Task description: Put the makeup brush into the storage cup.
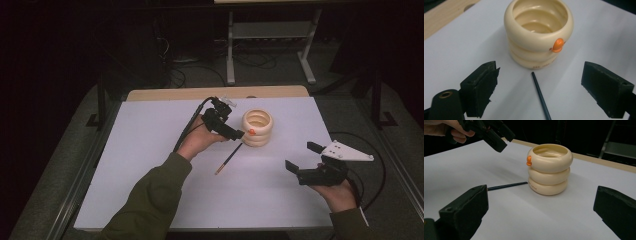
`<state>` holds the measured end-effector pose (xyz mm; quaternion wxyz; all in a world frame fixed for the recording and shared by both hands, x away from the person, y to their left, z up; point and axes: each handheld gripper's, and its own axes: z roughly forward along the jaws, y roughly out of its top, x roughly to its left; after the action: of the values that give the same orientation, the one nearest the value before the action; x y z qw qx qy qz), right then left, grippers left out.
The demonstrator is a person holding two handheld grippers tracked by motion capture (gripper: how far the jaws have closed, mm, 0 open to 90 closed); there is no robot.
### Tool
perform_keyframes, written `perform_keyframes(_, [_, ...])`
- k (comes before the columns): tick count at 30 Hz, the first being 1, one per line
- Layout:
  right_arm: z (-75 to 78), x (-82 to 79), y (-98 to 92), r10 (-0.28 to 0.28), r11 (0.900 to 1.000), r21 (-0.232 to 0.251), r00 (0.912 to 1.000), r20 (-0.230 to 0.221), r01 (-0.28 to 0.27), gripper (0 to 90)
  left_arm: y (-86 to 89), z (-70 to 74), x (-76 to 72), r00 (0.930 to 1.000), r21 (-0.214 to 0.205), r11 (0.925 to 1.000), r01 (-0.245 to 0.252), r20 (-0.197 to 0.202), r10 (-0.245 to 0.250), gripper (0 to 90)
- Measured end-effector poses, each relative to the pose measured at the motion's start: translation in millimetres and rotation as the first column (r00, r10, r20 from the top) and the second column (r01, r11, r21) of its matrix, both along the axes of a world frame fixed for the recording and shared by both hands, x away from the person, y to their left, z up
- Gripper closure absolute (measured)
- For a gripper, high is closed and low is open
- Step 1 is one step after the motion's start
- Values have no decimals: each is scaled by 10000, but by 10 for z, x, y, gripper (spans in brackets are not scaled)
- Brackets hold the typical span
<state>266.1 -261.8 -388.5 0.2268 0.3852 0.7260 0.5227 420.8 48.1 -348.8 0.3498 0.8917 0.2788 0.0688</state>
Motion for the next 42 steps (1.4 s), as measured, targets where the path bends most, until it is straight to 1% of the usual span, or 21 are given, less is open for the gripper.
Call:
perform_keyframes(4, [-3, 4, 5, 21, 10000, -16, 10000, -17, -21, 0, 1, -8, 18, 9998, 316, 9995, -30, -173, 35, 132])
perform_keyframes(6, [-2, 2, 5, 20, 10000, -17, 10000, -8, -20, 0, -9, -14, 28, 9993, 468, 9989, -83, -372, 101, 132])
perform_keyframes(9, [4, -4, 2, 2, 10000, 29, 10000, -1, -2, 0, -31, -23, 35, 9987, 673, 9977, -49, -500, 82, 132])
perform_keyframes(11, [5, -5, -2, -12, 10000, 23, 10000, 12, 12, 0, -47, -27, 32, 9985, 713, 9974, -105, -523, 143, 133])
perform_keyframes(14, [6, -7, -8, -39, 10000, 44, 10000, -4, 39, 0, -55, -20, 28, 9982, 942, 9955, -126, -573, 181, 149])
perform_keyframes(16, [6, -7, -7, -25, 10000, 16, 10000, 28, 25, 0, -57, -23, 28, 9982, 1081, 9941, -99, -578, 162, 172])
perform_keyframes(17, [5, -7, -5, -26, 10000, 16, 10000, 28, 26, 0, -62, -34, 25, 9975, 1097, 9939, -152, -665, 226, 184])
perform_keyframes(19, [3, -4, -3, -22, 10000, 8, 10000, 18, 22, 0, -63, -50, 33, 9968, 1304, 9914, -57, -780, 159, 209])
perform_keyframes(20, [3, -3, -3, -17, 10000, 9, 10000, 12, 17, 0, -71, -65, 28, 9964, 1288, 9916, -127, -817, 234, 229])
perform_keyframes(21, [3, -3, -3, -22, 10000, 12, 10000, 6, 22, 0, -73, -76, 32, 9956, 1438, 9896, -45, -922, 179, 234])
perform_keyframes(22, [2, -2, -6, -29, 10000, -4, 10000, 6, 29, 0, -81, -89, 30, 9955, 1417, 9899, -57, -928, 191, 252])
perform_keyframes(23, [2, -1, -7, -33, 10000, -9, 10000, 12, 33, 0, -85, -96, 29, 9949, 1532, 9882, 15, -1002, 140, 270])
perform_keyframes(24, [2, -2, -8, -41, 10000, -9, 10000, 2, 41, 0, -96, -107, 22, 9938, 1532, 9882, -6, -1094, 176, 298])
perform_keyframes(30, [0, 1, -11, -62, 10000, -10, 10000, -19, 62, 0, -153, -163, -15, 9919, 1887, 9819, 147, -1267, 95, 405])
perform_keyframes(31, [-1, 1, -9, -61, 10000, -21, 10000, -19, 61, 0, -161, -175, -21, 9915, 1873, 9821, 176, -1298, 70, 424])
perform_keyframes(32, [-2, -1, -9, -60, 10000, -27, 10000, -28, 60, 0, -161, -182, -22, 9902, 1940, 9806, 287, -1397, -13, 446])
perform_keyframes(33, [-1, -3, -9, -76, 10000, -12, 9999, -69, 76, 0, -169, -198, -28, 9888, 1911, 9811, 291, -1492, -2, 468])
perform_keyframes(36, [1, -1, -15, -75, 10000, 12, 10000, -40, 75, 0, -182, -237, -32, 9837, 2126, 9756, 555, -1790, -170, 508])
perform_keyframes(37, [2, -1, -17, -69, 10000, 9, 10000, -36, 69, 0, -188, -248, -36, 9821, 2249, 9721, 672, -1868, -246, 519])
perform_keyframes(39, [1, -2, -18, -86, 10000, 4, 9999, -75, 86, 0, -199, -268, -43, 9781, 2377, 9675, 866, -2049, -372, 560])
perform_keyframes(42, [2, -2, -19, -85, 10000, -2, 10000, -51, 85, 0, -213, -302, -52, 9752, 2457, 9651, 904, -2183, -358, 598])
